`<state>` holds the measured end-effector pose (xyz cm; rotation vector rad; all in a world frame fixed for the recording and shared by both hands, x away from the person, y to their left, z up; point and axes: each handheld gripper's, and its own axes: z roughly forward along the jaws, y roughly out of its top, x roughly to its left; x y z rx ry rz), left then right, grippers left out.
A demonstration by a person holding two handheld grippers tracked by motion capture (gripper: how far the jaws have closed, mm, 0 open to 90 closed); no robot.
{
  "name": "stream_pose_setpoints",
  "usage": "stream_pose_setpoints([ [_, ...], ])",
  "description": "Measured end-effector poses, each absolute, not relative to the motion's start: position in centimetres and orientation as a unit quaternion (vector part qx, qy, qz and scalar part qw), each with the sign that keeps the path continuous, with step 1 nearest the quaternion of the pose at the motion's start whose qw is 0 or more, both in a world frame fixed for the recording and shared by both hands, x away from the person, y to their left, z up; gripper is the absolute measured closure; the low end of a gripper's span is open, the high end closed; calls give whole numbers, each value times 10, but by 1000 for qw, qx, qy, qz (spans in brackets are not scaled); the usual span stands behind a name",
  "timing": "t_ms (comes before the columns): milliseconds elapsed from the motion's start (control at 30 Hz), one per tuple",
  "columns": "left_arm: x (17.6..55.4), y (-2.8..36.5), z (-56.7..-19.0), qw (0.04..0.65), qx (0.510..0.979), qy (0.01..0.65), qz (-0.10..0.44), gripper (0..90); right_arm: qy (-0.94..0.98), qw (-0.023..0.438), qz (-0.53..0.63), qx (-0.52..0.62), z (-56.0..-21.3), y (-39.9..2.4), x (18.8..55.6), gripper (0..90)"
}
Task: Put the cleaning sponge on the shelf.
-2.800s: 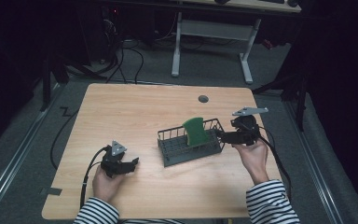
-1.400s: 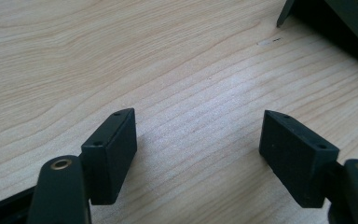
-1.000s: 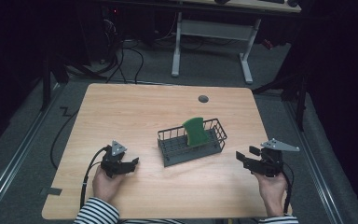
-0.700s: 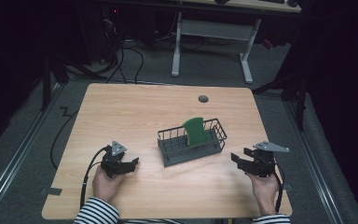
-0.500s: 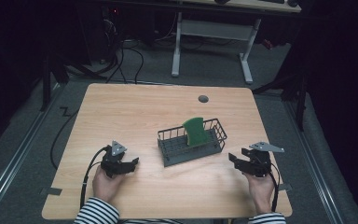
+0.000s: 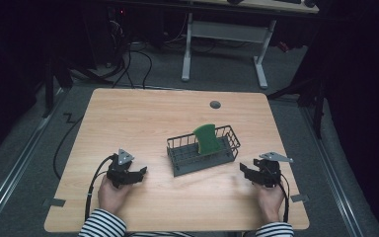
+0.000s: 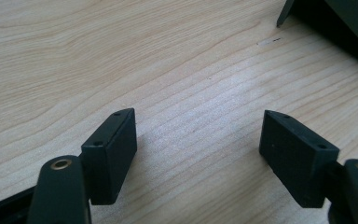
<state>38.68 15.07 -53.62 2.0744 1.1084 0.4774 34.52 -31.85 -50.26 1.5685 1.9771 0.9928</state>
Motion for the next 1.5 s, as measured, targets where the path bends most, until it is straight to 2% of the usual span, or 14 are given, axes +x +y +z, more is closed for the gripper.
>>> stream_pose_setpoints([
  [633,387,151,-536,362,806,431,185,280,708,228,343,573,-518,-318,346,339],
  [967,387,151,-536,362,805,431,186,280,712,226,328,577,-530,-317,346,291],
  [1133,386,151,-536,362,805,431,185,280,726,248,303,566,-531,-311,344,269],
  [1500,386,151,-536,361,806,431,186,280,722,249,301,572,-531,-310,342,254],
])
